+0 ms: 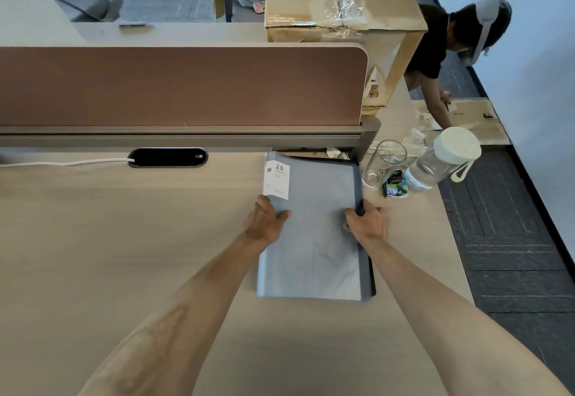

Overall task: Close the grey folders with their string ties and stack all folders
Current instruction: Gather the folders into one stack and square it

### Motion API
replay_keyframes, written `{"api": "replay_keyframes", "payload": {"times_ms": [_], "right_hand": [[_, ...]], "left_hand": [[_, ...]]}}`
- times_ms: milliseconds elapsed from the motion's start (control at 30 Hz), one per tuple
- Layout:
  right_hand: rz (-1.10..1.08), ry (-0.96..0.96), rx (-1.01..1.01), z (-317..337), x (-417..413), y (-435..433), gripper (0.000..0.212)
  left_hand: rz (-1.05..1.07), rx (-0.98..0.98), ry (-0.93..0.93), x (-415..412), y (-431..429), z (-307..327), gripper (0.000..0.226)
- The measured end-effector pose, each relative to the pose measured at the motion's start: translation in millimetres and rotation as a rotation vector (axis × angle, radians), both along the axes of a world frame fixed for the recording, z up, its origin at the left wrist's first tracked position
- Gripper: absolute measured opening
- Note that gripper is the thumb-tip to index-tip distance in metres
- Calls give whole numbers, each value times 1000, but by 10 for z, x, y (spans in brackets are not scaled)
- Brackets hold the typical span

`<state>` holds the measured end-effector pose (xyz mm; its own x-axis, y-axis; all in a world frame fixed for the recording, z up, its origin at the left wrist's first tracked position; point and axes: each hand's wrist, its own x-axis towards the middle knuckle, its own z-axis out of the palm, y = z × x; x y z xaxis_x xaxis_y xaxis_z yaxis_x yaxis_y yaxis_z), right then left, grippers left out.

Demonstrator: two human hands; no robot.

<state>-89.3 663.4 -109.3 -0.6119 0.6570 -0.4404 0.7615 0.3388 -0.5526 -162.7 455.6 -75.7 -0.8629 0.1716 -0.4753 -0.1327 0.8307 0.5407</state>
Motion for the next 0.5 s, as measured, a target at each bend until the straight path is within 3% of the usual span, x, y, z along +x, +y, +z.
{"api": "replay_keyframes", "payload": {"times_ms": [167, 500], "right_hand": [[41, -14, 11, -23, -25, 34, 43], [-17, 8, -8, -74, -27, 37, 48]], "left_hand": [[-4, -85, 59, -8, 84, -17, 56], [-12, -67, 47, -47, 54, 2, 57]]}}
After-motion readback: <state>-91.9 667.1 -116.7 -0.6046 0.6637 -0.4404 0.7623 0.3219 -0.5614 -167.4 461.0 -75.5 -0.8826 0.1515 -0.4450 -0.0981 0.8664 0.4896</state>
